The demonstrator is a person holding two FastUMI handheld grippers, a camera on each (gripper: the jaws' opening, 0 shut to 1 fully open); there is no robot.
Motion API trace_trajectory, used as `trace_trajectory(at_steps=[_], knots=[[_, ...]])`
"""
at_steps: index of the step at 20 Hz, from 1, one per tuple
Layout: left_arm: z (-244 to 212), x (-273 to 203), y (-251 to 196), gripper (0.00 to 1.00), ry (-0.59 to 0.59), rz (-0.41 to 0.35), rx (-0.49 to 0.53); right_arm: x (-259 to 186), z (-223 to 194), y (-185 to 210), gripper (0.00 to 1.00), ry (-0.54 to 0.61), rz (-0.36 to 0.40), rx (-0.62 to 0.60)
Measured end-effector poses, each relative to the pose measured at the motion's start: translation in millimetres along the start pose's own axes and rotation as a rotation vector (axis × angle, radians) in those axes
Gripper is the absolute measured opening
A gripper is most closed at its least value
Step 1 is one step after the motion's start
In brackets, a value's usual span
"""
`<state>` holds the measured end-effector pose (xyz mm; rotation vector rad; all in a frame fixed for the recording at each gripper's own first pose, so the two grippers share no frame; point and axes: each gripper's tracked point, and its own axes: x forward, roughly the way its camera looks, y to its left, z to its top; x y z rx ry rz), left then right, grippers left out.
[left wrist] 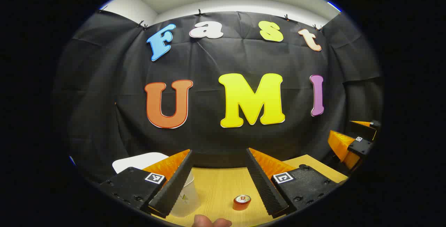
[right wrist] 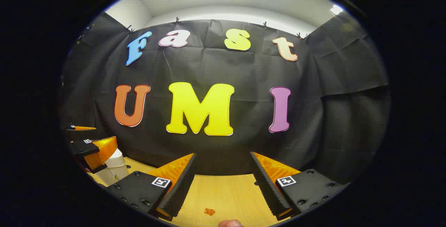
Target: Press the lid of the desktop garbage bin to open it, pick up the crumpled paper on the desktop and throw it into the bin, then pick up the pop can on the desktop and drop it into the bin, and finally close the garbage bin lid.
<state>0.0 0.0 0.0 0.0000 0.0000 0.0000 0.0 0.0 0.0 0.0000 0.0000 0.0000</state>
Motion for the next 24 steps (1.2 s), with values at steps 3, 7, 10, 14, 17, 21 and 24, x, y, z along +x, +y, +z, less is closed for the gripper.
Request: trace_trajectory(at_steps=[3, 7, 10, 14, 17, 21, 24], knots=[[2.5, 3.0, 0.1, 1.00, -0.003, 0.010, 0.012, 3.4, -3.0, 2.6, 0.94, 0.011, 0.013, 0.000], [4.9, 3.1, 1.7, 0.97, -0.010, 0.021, 0.022, 3.5, 1.6, -2.5, 0.94, 0.001, 0.001, 0.026], [3.4, 3.4, -3.5, 0.97, -0.003, 0.015, 0.011, 2.9, 3.9, -6.1, 0.94, -0.009, -0.003, 0.020], [4.5, 3.9, -2.6, 0.97, -0.008, 0.022, 0.007, 9.2, 2.2, -11.4, 0.93, 0.001, -0.007, 0.022], [4.0, 5.3, -3.1, 0.97, -0.010, 0.023, 0.002, 12.1, 2.1, -17.9, 0.96, 0.001, -0.010, 0.013], [6.7, 8.7, -2.3, 0.97, -0.017, 0.043, 0.012, 14.1, -1.0, -24.1, 0.94, 0.008, -0.015, 0.019], [12.9, 12.5, 5.0, 0.97, -0.036, 0.087, 0.020, 17.2, -1.0, -25.1, 0.94, 0.012, -0.005, 0.019]])
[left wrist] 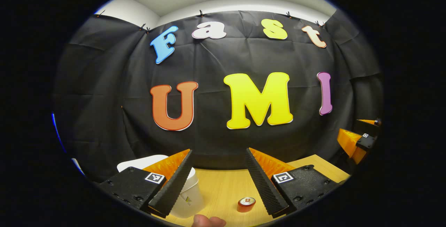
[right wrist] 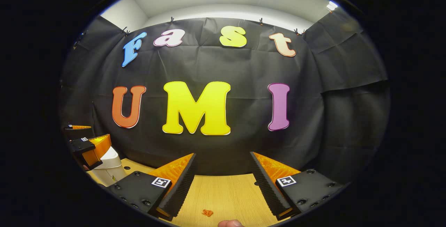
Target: Press the lid of the desktop garbage bin to open it, pick up the crumpled paper on the desktop and throw it into the bin, then pick up the pop can on the desktop and drop it into the bin, and finally close the garbage bin lid.
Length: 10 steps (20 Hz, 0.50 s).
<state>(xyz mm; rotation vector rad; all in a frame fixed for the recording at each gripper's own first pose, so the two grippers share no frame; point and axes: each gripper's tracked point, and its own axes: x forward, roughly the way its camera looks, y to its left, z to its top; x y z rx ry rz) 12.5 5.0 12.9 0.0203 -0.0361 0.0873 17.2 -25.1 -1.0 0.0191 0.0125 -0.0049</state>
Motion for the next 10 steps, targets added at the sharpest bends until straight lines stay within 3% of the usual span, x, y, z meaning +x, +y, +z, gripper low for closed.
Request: trace_trajectory(at_steps=[10], knots=[[10.1, 24.0, 35.8, 1.00, 0.011, 0.177, -0.026, 7.6, 4.2, -15.6, 0.94, -0.005, 0.019, 0.018]])
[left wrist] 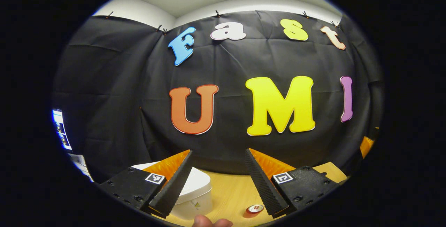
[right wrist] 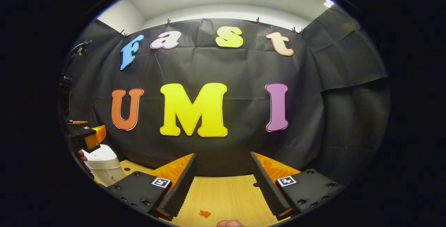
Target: Press the lid of the desktop garbage bin to open it, pick up the crumpled paper on the desktop and throw it into the bin, then pick up the pop can on the desktop and drop it into the bin, and finally close the garbage bin lid.
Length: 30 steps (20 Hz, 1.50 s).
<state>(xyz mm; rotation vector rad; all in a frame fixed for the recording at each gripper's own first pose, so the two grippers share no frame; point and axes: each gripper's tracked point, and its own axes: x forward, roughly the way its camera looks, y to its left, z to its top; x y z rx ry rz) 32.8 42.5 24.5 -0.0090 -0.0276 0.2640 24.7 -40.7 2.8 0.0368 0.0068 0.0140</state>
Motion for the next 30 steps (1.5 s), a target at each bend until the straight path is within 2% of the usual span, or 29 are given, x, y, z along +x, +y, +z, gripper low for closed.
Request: trace_trajectory(at_steps=[1, 10, 12, 13, 15, 18, 19, 20, 21, 22, 23, 25, 27, 29, 30], knots=[[-2.0, 4.0, 4.1, 0.96, 0.006, 0.020, 0.004, 1.4, -1.9, 0.2, 0.94, 0.006, 0.006, -0.001], [-29.2, 33.2, 72.0, 0.95, 0.095, 0.232, -0.006, 14.5, -14.0, 2.4, 0.94, 0.052, 0.049, -0.013], [-38.3, 37.9, 79.0, 0.94, 0.115, 0.243, -0.028, 17.0, -15.1, -2.7, 0.94, 0.059, 0.045, -0.027], [-43.1, 42.0, 86.3, 0.89, 0.131, 0.261, -0.033, 18.3, -14.9, -3.5, 0.94, 0.061, 0.044, -0.030], [-52.2, 45.7, 97.0, 0.86, 0.159, 0.300, -0.040, 20.0, -13.6, -3.4, 0.94, 0.062, 0.050, -0.028], [-67.9, 48.2, 100.4, 0.79, 0.204, 0.316, -0.083, 21.6, -12.5, -0.6, 0.94, 0.061, 0.064, -0.042], [-72.6, 48.5, 102.9, 0.71, 0.221, 0.330, -0.080, 20.6, -14.0, -0.7, 0.94, 0.064, 0.068, -0.046], [-76.4, 47.7, 106.2, 0.75, 0.238, 0.347, -0.078, 20.5, -15.0, -1.0, 0.94, 0.070, 0.070, -0.045], [-83.2, 48.2, 108.4, 0.61, 0.252, 0.358, -0.086, 20.2, -17.5, -1.6, 0.94, 0.076, 0.070, -0.046], [-89.2, 48.5, 109.6, 0.57, 0.266, 0.367, -0.097, 20.2, -17.8, -2.5, 0.93, 0.080, 0.070, -0.049], [-95.0, 47.2, 112.3, 0.48, 0.283, 0.380, -0.102, 19.2, -18.1, -3.2, 0.93, 0.079, 0.069, -0.053], [-110.1, 48.6, 116.2, 0.41, 0.324, 0.402, -0.112, 19.1, -17.3, -4.7, 0.93, 0.077, 0.067, -0.063], [-123.8, 43.9, 122.8, 0.23, 0.379, 0.449, -0.113, 19.1, -19.0, -5.1, 0.93, 0.082, 0.067, -0.065], [-139.8, 42.9, 118.1, 0.13, 0.430, 0.453, -0.141, 18.3, -20.5, -4.2, 0.93, 0.086, 0.066, -0.068], [-136.7, 43.0, 118.0, 0.11, 0.418, 0.457, -0.139, 18.5, -20.3, -4.0, 0.93, 0.087, 0.065, -0.070]])
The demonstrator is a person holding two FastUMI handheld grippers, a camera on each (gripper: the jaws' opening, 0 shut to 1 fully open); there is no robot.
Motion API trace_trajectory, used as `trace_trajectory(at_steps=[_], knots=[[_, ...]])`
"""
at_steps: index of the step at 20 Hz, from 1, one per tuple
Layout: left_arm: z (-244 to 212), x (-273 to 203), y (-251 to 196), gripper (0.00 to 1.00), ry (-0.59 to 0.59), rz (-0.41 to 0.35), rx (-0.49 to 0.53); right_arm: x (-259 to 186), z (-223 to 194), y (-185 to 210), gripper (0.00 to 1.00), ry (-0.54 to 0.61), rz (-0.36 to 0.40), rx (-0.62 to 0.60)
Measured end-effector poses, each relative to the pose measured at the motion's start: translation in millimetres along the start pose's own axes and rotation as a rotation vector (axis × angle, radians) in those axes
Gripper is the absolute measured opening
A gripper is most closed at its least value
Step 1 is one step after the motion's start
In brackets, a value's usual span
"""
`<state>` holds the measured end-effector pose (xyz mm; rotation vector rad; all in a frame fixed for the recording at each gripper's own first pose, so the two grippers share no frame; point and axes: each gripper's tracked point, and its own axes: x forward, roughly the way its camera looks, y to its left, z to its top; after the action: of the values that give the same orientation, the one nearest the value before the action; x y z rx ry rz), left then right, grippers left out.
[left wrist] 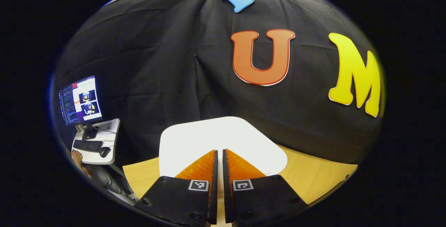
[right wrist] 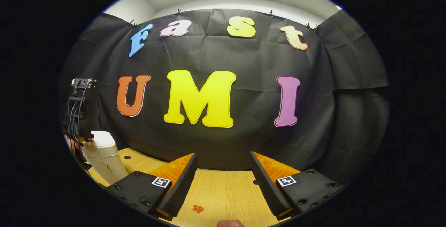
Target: Press the lid of the desktop garbage bin to open it, pick up the crumpled paper on the desktop and throw it into the bin, then pick up the pop can on the desktop and drop it into the bin, and finally close the garbage bin lid.
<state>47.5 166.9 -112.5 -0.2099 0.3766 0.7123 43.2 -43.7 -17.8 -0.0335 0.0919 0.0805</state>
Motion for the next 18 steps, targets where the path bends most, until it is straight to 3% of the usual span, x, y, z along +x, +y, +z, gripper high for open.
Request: trace_trajectory(at_steps=[4, 10, 12, 15, 18], knots=[[-4.7, -0.6, -8.7, 0.04, 0.016, -0.018, -0.006, -1.4, -2.8, 0.2, 0.94, 0.003, -0.006, 0.005], [-12.9, 1.6, -7.4, 0.04, 0.026, -0.041, -0.035, -1.3, -12.3, -0.7, 0.94, 0.018, -0.017, 0.018], [-11.3, 1.4, -7.3, 0.04, -0.002, -0.033, 0.007, -2.8, -16.1, 5.8, 0.94, 0.029, -0.005, 0.013], [2.5, -0.5, -5.9, 0.03, -0.073, -0.017, 0.157, -5.2, -11.0, 14.0, 0.94, 0.013, 0.016, 0.000], [9.8, -6.4, -16.0, 0.03, -0.109, -0.075, 0.106, -6.0, -2.9, 15.3, 0.94, -0.008, 0.019, -0.001]])
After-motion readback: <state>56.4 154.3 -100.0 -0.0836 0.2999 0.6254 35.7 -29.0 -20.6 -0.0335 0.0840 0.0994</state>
